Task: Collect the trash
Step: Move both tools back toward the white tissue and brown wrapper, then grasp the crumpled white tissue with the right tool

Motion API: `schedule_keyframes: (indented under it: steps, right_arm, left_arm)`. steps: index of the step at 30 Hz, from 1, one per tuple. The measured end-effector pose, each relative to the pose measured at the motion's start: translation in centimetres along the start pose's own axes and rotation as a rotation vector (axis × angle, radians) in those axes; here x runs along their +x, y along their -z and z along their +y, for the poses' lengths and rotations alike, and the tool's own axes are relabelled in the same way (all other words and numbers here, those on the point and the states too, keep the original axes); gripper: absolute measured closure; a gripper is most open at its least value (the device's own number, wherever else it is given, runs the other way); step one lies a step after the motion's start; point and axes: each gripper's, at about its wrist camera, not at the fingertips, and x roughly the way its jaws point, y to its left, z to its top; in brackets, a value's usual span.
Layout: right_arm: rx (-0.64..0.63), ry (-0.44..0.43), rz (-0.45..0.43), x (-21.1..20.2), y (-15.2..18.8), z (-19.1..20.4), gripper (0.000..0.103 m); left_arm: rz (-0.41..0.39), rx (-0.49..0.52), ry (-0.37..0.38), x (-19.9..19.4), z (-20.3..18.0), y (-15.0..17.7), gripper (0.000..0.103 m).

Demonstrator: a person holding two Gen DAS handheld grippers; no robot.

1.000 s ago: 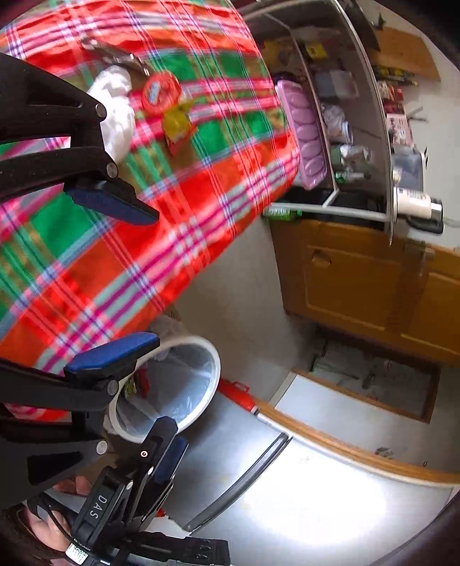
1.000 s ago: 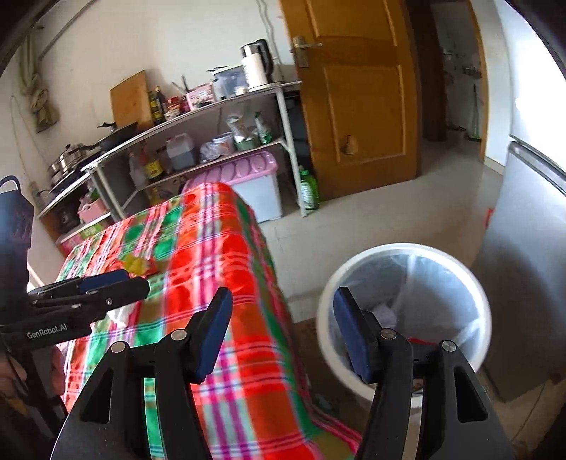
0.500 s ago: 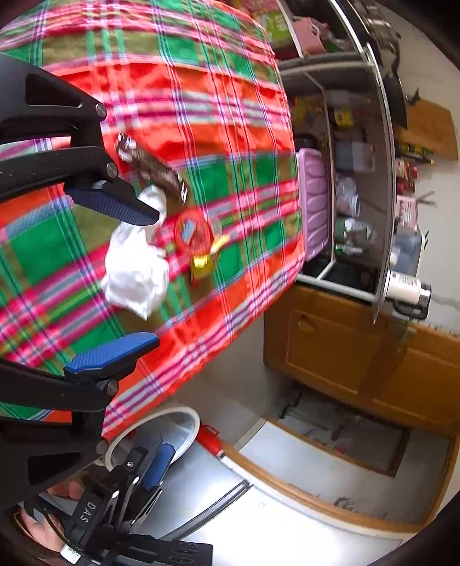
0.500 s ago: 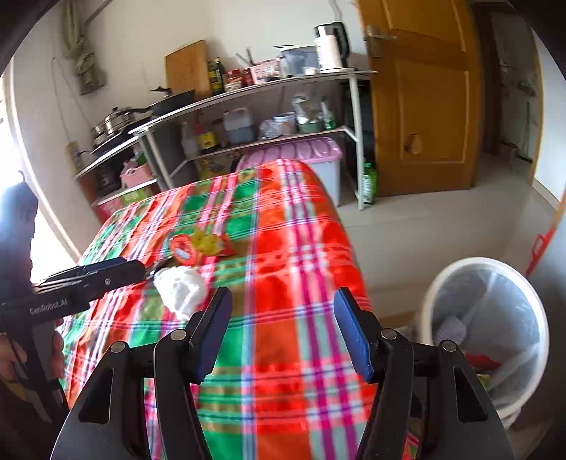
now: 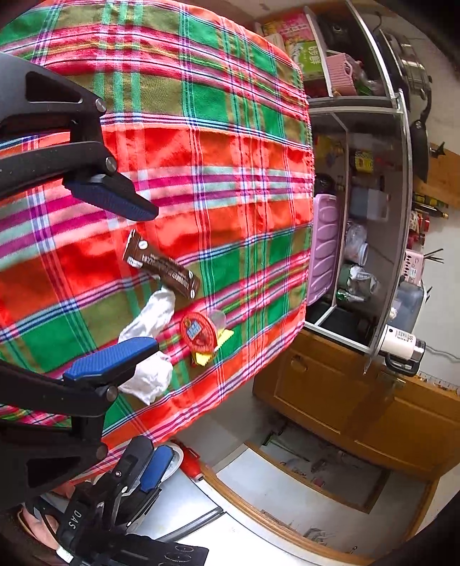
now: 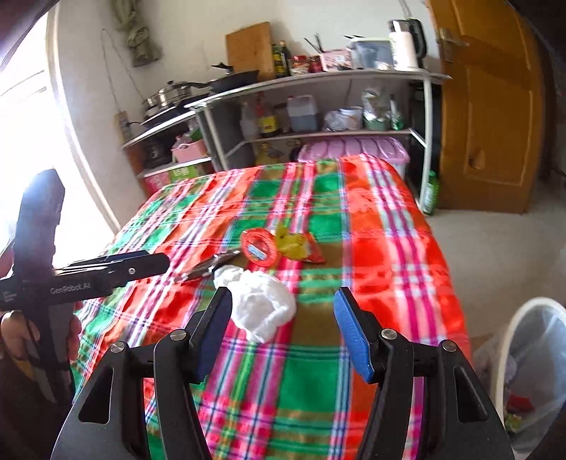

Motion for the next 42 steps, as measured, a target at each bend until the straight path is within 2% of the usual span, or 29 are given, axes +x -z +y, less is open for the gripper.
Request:
schedule_keyframes:
  steps: [3,9,20,27,30,34,38,42]
  right_arm:
    - [-0.033,-0.006,-0.009,0.9,-0.2,0.8,0.042]
    - [-0.06,-0.031,0.057,3.6,-0.7,1.5,0.042]
    - [-0.097,-0.055,0.151,7.3,-0.4,2.3,0.042]
    - [-0.167,-0.019,0.227,9.1,0.6,3.6,0.042]
    - [-0.182,0.016,0.239,9.5,0.9,3.8,0.042]
    - [-0.152,0.001,0.234,9.3,0.8,3.2,0.043]
    - [-0.107,0.025,0.227,9.0,0.6,2.4,0.064]
    - [-0.078,0.028,0.224,8.8,0.5,1.8,0.071]
  left_arm:
    - [0.007,-0.008,-0.001,0.5,0.9,-0.1,0.035]
    - [0.026,-0.035,0.019,1.8,2.2,-0.5,0.035]
    - [0.046,-0.021,0.023,3.5,2.6,-0.9,0.035]
    - [0.058,-0.018,0.03,4.2,2.5,-1.0,0.035]
    - [0.061,-0.017,0.042,4.4,2.5,-1.0,0.035]
    - [0.065,-0.017,0.039,4.8,2.5,-1.2,0.035]
    - [0.072,-0.005,0.035,5.1,2.1,-1.2,0.035]
    - [0.083,0.013,0.035,5.7,1.7,-1.2,0.035]
